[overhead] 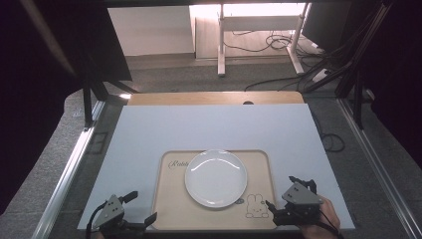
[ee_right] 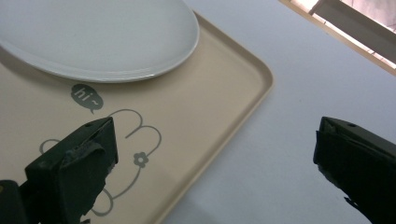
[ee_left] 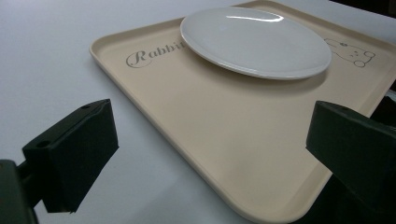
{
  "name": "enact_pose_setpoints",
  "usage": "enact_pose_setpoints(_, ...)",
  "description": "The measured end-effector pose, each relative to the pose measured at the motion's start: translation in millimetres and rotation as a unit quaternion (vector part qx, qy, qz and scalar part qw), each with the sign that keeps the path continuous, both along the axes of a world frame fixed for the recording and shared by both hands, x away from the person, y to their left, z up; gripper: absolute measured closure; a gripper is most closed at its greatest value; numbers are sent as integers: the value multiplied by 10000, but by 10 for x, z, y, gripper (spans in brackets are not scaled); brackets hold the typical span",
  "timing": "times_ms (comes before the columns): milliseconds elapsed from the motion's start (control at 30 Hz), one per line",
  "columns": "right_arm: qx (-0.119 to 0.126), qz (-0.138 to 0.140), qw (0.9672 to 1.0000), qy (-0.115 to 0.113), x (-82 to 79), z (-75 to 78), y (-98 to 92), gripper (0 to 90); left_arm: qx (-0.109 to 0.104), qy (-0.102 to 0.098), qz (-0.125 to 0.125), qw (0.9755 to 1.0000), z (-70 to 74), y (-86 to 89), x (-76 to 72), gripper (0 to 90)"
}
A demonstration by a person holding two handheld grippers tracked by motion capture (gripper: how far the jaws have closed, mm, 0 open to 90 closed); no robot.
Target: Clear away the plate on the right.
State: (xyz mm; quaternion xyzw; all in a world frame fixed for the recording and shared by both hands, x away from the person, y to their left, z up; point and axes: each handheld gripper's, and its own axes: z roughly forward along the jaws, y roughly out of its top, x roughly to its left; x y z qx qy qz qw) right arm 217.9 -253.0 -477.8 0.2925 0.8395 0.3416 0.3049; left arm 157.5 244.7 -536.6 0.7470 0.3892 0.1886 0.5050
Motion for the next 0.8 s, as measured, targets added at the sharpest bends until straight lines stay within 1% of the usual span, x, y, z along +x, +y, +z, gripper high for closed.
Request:
enact_pose_setpoints(200, 283, -216, 9994, -2, -42, 13, -138, 0, -4, 1, 3, 10000, 0, 0, 0, 17)
enact_pose_setpoints(400, 529, -441, 9976, 98, -80, -32, -284, 0, 3, 0, 2, 10000, 0, -1, 0, 17)
enact_pose_setpoints(500, 570, -614, 9964, 146, -100, -85, -348, 0, 10, 0, 0, 10000, 1, -2, -1, 17)
enact_pose_setpoints(600, 637, -699, 9953, 215, -121, -139, -398, 0, 13, -1, -2, 10000, 1, -2, -2, 17)
enact_pose_setpoints(700, 632, -731, 9950, 270, -129, -179, -420, 0, 21, -5, -3, 10000, 2, -4, -3, 18)
enact_pose_setpoints(800, 621, -709, 9952, 252, -123, -187, -410, 0, 52, 5, -8, 10000, 3, -14, 2, 18)
